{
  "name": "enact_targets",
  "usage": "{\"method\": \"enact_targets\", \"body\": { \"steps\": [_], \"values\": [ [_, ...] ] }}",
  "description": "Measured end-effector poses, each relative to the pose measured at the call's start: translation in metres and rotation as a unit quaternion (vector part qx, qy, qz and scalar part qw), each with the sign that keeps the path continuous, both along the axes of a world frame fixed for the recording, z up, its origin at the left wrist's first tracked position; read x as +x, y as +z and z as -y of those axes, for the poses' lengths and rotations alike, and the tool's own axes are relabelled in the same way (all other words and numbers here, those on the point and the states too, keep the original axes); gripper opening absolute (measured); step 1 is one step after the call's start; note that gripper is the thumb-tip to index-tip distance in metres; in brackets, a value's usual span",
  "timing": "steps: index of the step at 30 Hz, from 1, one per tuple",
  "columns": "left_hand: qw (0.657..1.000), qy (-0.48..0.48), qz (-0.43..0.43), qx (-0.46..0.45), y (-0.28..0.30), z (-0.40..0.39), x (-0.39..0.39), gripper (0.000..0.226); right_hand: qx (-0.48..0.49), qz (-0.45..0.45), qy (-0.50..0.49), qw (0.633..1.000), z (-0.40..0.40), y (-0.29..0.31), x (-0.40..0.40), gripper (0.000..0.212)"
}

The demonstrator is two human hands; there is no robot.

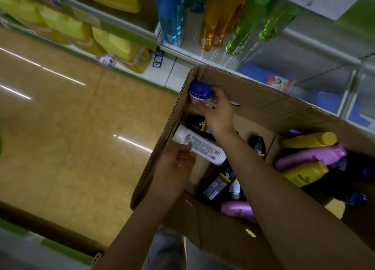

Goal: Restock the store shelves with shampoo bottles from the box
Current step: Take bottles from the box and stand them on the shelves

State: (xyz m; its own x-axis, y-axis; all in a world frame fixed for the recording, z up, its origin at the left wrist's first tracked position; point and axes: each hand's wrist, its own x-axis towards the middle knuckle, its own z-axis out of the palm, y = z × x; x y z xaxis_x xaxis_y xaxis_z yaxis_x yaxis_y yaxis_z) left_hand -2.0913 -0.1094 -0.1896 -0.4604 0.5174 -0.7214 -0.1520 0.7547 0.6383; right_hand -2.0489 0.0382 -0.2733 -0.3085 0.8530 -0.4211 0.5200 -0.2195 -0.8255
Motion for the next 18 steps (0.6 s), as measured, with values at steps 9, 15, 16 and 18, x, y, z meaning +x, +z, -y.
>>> {"method": "enact_targets", "body": {
  "steps": [9,15,16,18],
  "values": [
    [0.998,-0.062,-0.011,-0.004,0.003,0.008,-0.002,0.020,-0.012,0.013,0.034,0.999,0.003,0.012,0.015,0.041],
    [0.997,-0.068,-0.029,0.011,0.032,0.001,-0.007,0.031,-0.045,-0.064,-0.020,0.997,0.013,0.074,0.036,0.035],
    [0.997,-0.069,-0.026,0.015,0.039,0.000,-0.007,0.034,-0.050,-0.084,-0.036,0.995,0.014,0.089,0.041,0.032],
    [0.997,-0.069,-0.026,0.032,0.056,-0.003,-0.008,0.036,-0.061,-0.116,-0.059,0.990,0.016,0.118,0.050,0.028]
  ]
}}
